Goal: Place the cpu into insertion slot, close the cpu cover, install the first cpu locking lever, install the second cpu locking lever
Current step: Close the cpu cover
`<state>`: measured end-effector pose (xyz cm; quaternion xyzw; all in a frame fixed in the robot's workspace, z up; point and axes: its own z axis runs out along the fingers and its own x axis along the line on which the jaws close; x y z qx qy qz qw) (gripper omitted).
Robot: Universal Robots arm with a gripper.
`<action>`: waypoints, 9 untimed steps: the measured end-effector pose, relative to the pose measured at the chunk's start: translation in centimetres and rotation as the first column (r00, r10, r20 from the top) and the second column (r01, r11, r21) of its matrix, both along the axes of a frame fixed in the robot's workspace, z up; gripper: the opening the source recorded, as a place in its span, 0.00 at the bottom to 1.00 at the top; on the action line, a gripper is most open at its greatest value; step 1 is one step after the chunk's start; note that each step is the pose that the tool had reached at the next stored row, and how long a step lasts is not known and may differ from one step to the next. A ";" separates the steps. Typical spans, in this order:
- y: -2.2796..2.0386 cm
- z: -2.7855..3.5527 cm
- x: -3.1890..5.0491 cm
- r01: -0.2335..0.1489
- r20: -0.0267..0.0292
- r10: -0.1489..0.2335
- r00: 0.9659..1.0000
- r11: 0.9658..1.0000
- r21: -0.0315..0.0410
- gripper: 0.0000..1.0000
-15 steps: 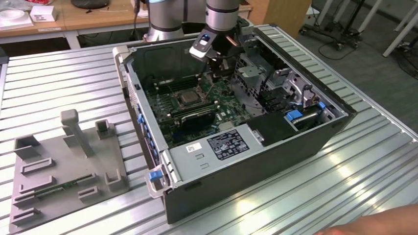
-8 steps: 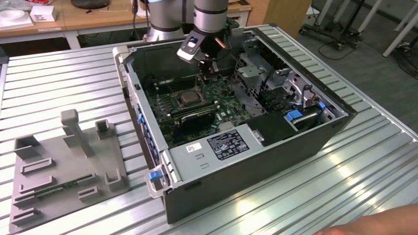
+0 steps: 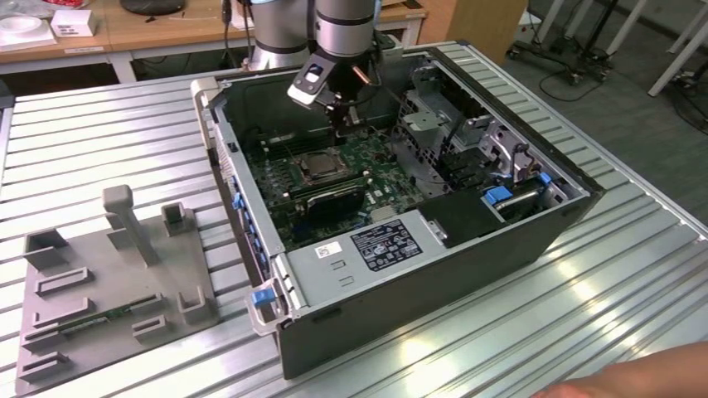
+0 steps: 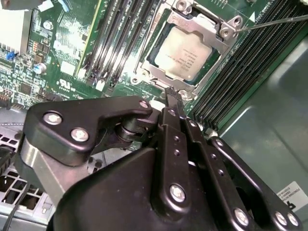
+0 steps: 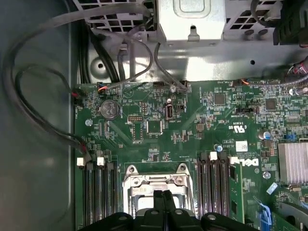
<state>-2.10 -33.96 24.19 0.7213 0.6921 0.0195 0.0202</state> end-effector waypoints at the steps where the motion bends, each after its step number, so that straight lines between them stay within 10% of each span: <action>1: 0.00 0.00 -0.01 0.000 0.000 0.000 1.000 1.000 0.000 0.11; 9: -0.01 -0.32 -0.02 0.000 -0.042 0.000 0.999 1.000 -0.003 0.11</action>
